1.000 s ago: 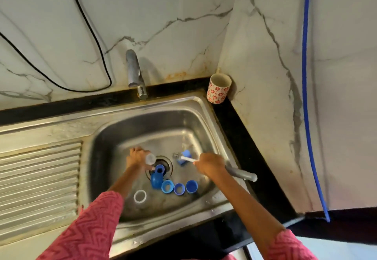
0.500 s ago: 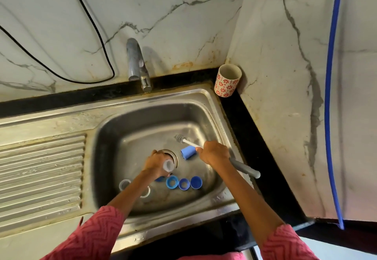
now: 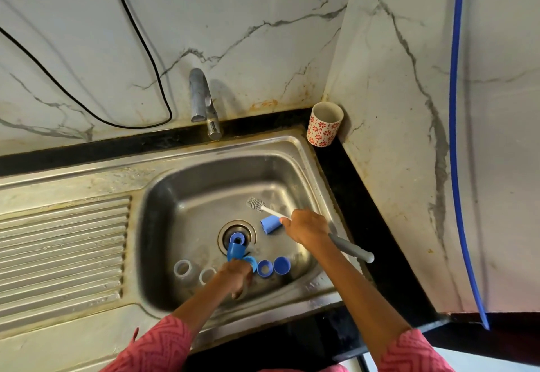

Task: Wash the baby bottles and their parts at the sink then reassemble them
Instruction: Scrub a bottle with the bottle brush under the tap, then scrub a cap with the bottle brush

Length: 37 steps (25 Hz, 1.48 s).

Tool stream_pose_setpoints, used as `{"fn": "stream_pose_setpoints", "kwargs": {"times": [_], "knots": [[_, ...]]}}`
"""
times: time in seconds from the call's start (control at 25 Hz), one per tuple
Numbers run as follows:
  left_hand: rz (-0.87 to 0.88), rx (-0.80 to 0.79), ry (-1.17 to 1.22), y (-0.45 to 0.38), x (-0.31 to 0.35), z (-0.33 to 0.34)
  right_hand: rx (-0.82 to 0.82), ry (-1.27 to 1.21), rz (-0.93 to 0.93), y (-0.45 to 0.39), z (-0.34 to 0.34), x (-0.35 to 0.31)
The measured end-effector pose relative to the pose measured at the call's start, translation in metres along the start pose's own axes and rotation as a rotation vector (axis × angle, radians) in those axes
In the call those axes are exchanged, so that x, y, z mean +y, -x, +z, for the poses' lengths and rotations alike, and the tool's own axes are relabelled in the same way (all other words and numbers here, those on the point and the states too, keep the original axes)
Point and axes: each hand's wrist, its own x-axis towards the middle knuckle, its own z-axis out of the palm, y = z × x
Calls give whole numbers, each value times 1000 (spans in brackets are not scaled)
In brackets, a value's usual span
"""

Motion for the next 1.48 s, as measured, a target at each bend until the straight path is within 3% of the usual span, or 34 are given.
{"fn": "stream_pose_setpoints", "kwargs": {"times": [0.04,0.16,0.24,0.52,0.8,1.04,1.28,1.48], "knots": [[28,-11,-11,-1,-2,4,-3,7,1,1,2,2],[-64,-25,283,-2,-7,2,-3,9,12,-1,8,3],[-92,36,365,-11,-12,-3,-3,15,17,-4,10,1],[-298,279,365,-40,-39,-7,-28,4,30,-17,18,-3],[-396,215,429,-73,-52,-5,-102,-25,44,-42,29,-13],[-404,267,433,-81,-53,0,-85,7,15,-43,33,-15],[-403,194,409,-93,-55,-5,-54,-13,41,-39,42,-3],[-438,206,662,-101,-51,-5,-29,-15,51,-33,43,5]]}}
